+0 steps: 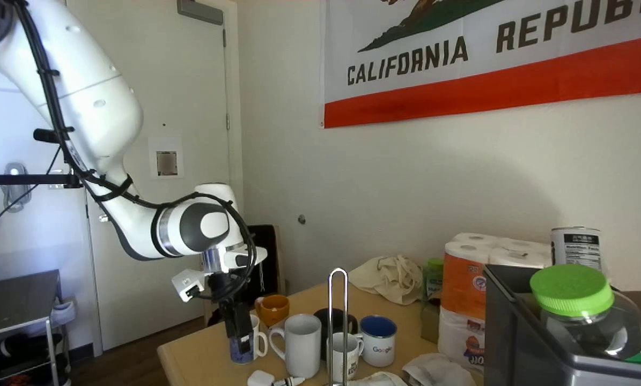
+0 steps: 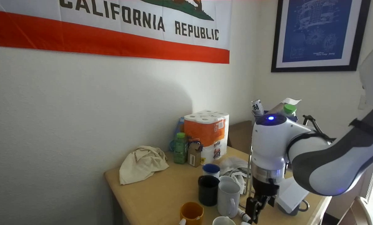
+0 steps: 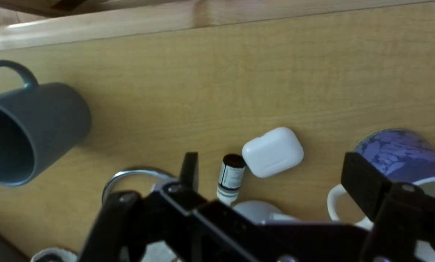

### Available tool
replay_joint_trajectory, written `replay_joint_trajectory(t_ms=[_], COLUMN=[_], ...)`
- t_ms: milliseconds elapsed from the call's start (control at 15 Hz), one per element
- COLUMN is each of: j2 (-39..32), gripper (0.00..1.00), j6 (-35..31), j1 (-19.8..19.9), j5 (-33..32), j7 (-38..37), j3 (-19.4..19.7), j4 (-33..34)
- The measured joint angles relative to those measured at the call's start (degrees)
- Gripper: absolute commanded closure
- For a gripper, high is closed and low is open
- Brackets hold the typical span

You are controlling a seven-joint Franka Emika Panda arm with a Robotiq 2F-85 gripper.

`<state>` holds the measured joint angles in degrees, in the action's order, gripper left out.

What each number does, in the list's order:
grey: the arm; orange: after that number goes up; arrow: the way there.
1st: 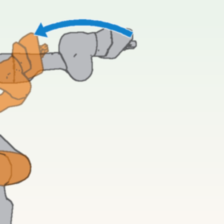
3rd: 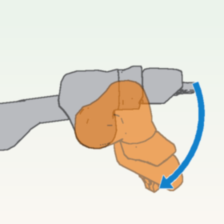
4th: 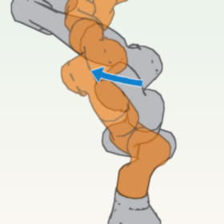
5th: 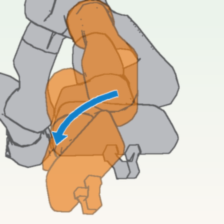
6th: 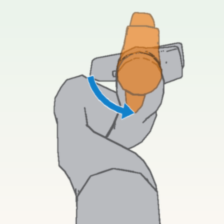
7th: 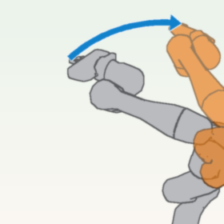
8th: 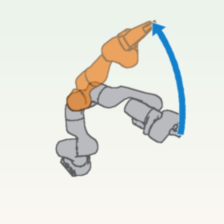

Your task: Move the white bar of soap forward

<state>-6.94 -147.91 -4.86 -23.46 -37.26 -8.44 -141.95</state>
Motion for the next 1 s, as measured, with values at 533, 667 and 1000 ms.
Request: replay_joint_trajectory(t_ms=[533, 667, 1000], j2=[-9.9, -11.7, -15.8], gripper=[0.0, 0.0, 0.0], j6=[-4.5, -5.2, -7.0], j1=[-7.1, -8.7, -12.8], j5=[-1.6, -1.8, -2.0], j7=[-12.3, -15.0, -21.5], j3=[8.9, 10.6, 14.3], j4=[4.2, 5.2, 7.3])
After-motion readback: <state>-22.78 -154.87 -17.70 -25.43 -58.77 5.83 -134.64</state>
